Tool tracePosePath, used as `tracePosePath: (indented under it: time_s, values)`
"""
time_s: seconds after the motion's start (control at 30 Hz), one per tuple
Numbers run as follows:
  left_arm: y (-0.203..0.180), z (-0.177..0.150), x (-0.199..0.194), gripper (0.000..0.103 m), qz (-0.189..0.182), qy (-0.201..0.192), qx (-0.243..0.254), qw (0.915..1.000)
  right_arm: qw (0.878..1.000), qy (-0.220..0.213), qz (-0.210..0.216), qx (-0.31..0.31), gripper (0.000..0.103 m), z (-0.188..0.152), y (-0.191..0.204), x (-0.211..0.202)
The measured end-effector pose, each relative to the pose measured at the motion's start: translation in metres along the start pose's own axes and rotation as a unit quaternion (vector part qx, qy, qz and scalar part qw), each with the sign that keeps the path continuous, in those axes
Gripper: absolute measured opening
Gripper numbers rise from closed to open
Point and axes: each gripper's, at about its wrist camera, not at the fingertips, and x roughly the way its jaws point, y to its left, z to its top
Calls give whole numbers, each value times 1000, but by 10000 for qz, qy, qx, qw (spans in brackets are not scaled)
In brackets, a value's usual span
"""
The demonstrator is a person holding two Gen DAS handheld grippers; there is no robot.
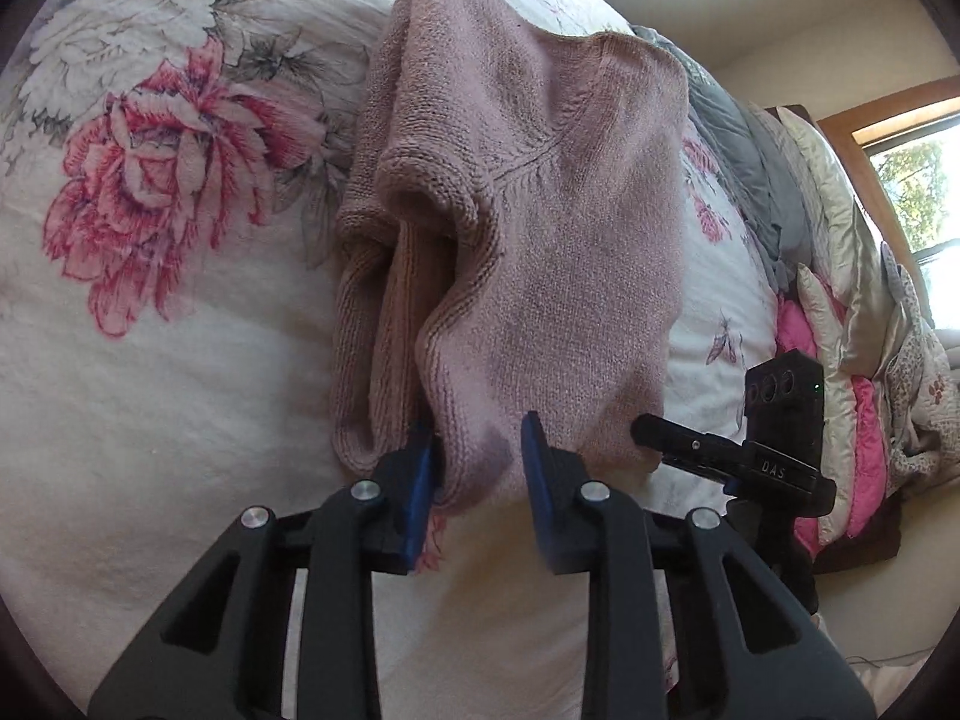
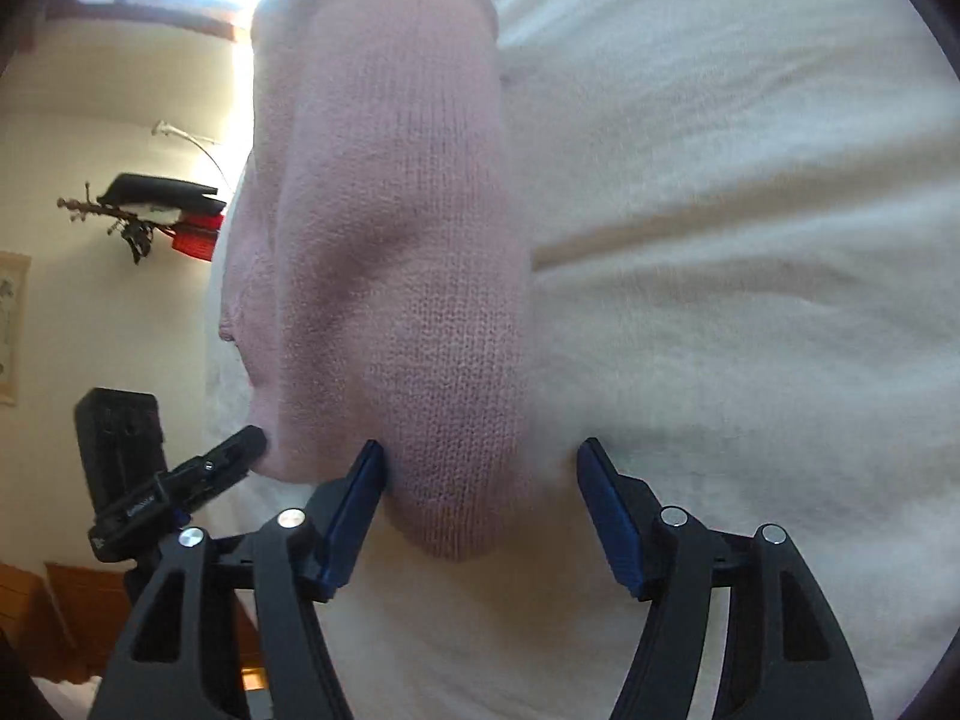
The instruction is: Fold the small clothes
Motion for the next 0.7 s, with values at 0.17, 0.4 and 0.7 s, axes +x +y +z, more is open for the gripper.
tracePosePath:
  time_s: [0.17, 0.4, 0.7]
  values:
    - [4, 6, -7, 6, 316, -56, 13, 9995, 9997, 14, 103, -234, 28, -4, 14, -10]
    - [16, 3, -3, 6, 658, -122, 318, 9972, 9975, 251, -434, -496, 26, -8, 15, 5]
    - [3, 12, -36, 27, 828, -291, 697, 9937, 9843, 153, -1054, -1411, 47, 9, 64, -18]
